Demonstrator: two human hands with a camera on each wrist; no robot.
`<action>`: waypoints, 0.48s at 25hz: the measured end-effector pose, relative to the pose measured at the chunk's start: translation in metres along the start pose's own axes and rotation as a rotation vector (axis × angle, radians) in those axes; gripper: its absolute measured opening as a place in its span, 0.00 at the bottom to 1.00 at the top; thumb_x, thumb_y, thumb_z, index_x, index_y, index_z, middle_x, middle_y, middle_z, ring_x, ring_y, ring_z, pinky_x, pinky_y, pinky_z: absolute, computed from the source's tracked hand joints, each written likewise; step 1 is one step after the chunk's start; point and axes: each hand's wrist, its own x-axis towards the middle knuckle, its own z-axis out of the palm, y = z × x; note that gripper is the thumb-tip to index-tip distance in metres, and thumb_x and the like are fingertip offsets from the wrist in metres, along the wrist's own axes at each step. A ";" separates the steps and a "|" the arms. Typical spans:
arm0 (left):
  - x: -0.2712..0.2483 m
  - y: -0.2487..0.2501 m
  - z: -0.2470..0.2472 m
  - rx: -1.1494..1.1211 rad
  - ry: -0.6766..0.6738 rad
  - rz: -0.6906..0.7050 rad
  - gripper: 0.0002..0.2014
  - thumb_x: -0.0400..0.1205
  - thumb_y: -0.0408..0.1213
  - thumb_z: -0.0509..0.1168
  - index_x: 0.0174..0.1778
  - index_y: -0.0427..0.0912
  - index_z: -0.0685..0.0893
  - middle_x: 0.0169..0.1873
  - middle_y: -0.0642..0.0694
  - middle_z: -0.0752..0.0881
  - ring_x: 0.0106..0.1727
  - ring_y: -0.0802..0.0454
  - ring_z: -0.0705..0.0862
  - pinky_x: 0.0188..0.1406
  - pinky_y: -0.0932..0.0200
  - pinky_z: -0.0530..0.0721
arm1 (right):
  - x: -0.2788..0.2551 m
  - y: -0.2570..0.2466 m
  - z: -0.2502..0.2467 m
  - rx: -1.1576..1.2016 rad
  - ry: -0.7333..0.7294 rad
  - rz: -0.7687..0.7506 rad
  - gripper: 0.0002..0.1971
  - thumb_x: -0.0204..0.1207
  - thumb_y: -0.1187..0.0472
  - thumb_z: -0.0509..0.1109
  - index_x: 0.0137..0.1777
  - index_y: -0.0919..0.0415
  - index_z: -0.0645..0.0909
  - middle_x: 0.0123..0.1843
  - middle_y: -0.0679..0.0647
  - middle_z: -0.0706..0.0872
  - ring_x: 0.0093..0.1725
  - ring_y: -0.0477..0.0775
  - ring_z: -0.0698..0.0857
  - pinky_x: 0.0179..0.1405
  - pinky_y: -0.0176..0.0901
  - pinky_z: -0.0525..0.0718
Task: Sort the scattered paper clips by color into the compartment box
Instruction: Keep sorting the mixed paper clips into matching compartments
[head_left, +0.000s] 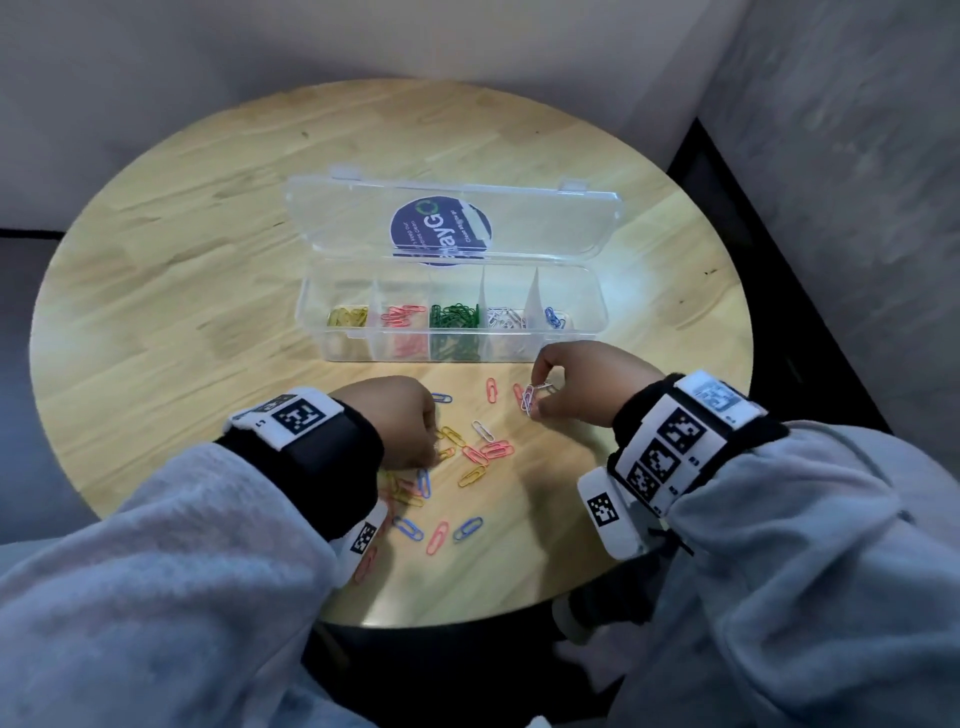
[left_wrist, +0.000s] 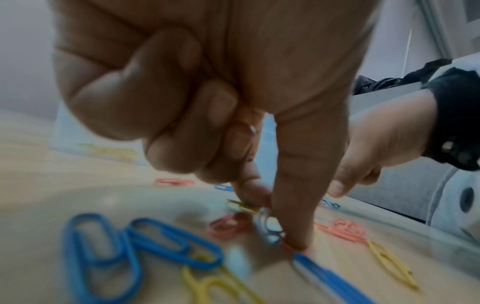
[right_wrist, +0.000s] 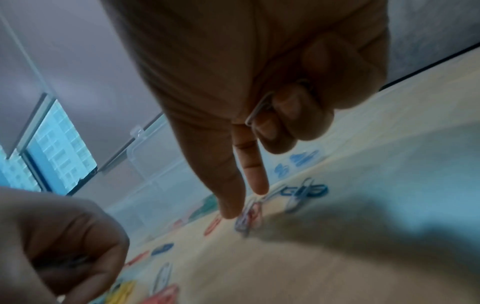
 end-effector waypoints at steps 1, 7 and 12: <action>0.000 -0.002 -0.002 -0.035 -0.013 -0.001 0.03 0.73 0.42 0.71 0.38 0.49 0.83 0.34 0.51 0.84 0.36 0.52 0.80 0.32 0.64 0.73 | 0.000 -0.002 0.003 -0.027 0.008 -0.001 0.11 0.69 0.51 0.73 0.49 0.51 0.79 0.44 0.46 0.78 0.45 0.51 0.79 0.37 0.40 0.72; -0.007 -0.012 -0.021 -0.613 -0.119 0.048 0.11 0.76 0.33 0.67 0.29 0.45 0.77 0.24 0.48 0.77 0.22 0.55 0.72 0.21 0.67 0.67 | 0.004 -0.012 0.014 -0.084 0.023 -0.006 0.08 0.70 0.55 0.73 0.46 0.52 0.78 0.35 0.43 0.74 0.41 0.52 0.79 0.34 0.39 0.74; -0.008 -0.012 -0.029 -1.174 -0.115 0.057 0.15 0.78 0.23 0.53 0.28 0.43 0.69 0.24 0.44 0.80 0.17 0.58 0.75 0.12 0.72 0.64 | 0.007 -0.012 0.016 -0.049 0.014 -0.034 0.03 0.70 0.61 0.72 0.40 0.54 0.80 0.31 0.44 0.75 0.31 0.44 0.75 0.26 0.37 0.69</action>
